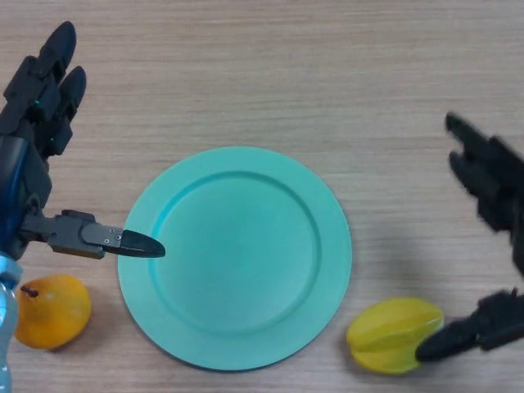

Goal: Pick up the yellow starfruit and place it on the plate

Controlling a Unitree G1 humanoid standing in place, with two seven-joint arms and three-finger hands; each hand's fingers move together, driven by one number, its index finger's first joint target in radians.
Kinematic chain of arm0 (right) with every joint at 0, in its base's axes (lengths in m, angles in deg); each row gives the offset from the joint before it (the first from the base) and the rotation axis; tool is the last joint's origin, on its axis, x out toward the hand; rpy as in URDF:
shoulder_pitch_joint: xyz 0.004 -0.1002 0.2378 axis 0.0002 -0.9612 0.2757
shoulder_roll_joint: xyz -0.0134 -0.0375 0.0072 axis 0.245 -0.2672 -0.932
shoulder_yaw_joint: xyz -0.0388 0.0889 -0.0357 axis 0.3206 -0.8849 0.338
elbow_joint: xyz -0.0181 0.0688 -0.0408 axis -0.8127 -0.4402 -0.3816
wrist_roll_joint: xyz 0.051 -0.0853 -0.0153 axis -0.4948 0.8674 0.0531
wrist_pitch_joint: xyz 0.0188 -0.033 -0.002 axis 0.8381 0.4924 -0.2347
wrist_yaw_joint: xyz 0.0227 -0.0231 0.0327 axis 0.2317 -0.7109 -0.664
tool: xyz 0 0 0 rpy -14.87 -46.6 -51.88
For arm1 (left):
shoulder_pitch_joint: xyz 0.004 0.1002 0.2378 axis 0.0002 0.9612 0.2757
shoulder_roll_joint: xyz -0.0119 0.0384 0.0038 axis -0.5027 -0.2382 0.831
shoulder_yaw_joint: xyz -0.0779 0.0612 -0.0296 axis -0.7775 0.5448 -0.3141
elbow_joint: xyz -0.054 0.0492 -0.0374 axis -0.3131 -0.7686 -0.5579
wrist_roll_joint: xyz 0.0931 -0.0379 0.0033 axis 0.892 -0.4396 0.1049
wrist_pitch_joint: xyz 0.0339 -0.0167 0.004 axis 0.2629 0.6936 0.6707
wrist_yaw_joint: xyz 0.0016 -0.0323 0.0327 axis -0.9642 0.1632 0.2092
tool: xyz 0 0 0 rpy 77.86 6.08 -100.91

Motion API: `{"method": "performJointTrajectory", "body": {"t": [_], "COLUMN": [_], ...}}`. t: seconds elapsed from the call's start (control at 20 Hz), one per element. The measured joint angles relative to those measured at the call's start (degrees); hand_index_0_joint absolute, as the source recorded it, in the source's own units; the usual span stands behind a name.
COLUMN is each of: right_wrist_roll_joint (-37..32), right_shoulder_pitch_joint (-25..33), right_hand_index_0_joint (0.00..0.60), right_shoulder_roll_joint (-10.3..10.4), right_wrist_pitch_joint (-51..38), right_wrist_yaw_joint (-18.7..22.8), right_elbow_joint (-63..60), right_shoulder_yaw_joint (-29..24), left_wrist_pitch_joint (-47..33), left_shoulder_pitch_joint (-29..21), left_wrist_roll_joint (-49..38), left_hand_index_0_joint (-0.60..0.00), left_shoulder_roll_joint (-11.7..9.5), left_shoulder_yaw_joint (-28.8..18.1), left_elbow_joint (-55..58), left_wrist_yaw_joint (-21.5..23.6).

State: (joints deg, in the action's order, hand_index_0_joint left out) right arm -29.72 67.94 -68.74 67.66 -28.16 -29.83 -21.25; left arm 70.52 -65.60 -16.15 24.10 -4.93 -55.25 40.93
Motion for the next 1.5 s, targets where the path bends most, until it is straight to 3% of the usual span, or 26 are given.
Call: {"method": "performJointTrajectory", "body": {"t": [0.05,0.3,0.45,0.6,0.8,0.85,0.9,0.95,1.0,1.05,1.1,1.5], "right_wrist_roll_joint": [3.55,7.9,8.49,17.13,17.18,17.16,17.15,17.15,17.15,17.09,17.0,16.3], "right_shoulder_pitch_joint": [-1.62,-5.69,-6.4,-5.86,-5.46,-5.48,-5.62,-5.97,-6.16,-6.33,-6.39,-4.66], "right_hand_index_0_joint": [0.0,0.0,0.0,0.0,0.0,0.05,0.15,0.3,0.4,0.542,0.6,0.6], "right_shoulder_roll_joint": [0.47,1.37,1.56,1.53,1.53,1.53,1.52,1.53,1.52,1.52,1.47,1.12], "right_wrist_pitch_joint": [-2.94,-14.18,-18.73,-26.87,-27.0,-27.0,-26.99,-26.99,-26.99,-26.93,-26.72,-26.42], "right_wrist_yaw_joint": [-1.08,-0.97,2.23,7.86,9.7,9.93,9.96,9.96,9.96,9.96,9.98,12.0], "right_elbow_joint": [-2.63,-9.6,-15.02,-21.28,-24.09,-24.25,-24.41,-24.5,-24.49,-24.49,-24.49,-25.45], "right_shoulder_yaw_joint": [1.47,1.84,2.52,3.07,6.48,7.73,8.51,9.05,9.03,9.05,9.22,10.62], "left_wrist_pitch_joint": [0.0,0.05,0.07,0.07,0.34,0.86,0.98,1.09,1.09,1.25,1.6,1.75], "left_shoulder_pitch_joint": [0.0,-0.27,-0.26,-0.14,-0.04,0.04,0.26,0.5,0.57,0.81,1.1,2.03], "left_wrist_roll_joint": [0.0,-0.48,-0.47,-0.47,-0.47,-0.47,-0.47,-0.47,-0.47,-0.47,-0.47,-0.4], "left_hand_index_0_joint": [0.0,0.0,0.0,0.0,0.0,0.0,0.0,0.0,0.0,0.0,0.0,0.0], "left_shoulder_roll_joint": [0.06,0.07,0.09,0.21,0.23,0.23,0.23,0.23,0.23,0.23,0.23,0.22], "left_shoulder_yaw_joint": [0.27,0.94,0.95,0.96,0.98,0.97,0.97,0.97,0.97,0.96,0.93,0.21], "left_elbow_joint": [0.09,1.98,2.06,2.3,2.43,2.73,3.06,3.63,3.77,3.84,4.02,4.6], "left_wrist_yaw_joint": [0.04,0.06,0.07,0.06,0.06,0.05,0.05,0.04,0.04,0.02,0.0,0.0]}}
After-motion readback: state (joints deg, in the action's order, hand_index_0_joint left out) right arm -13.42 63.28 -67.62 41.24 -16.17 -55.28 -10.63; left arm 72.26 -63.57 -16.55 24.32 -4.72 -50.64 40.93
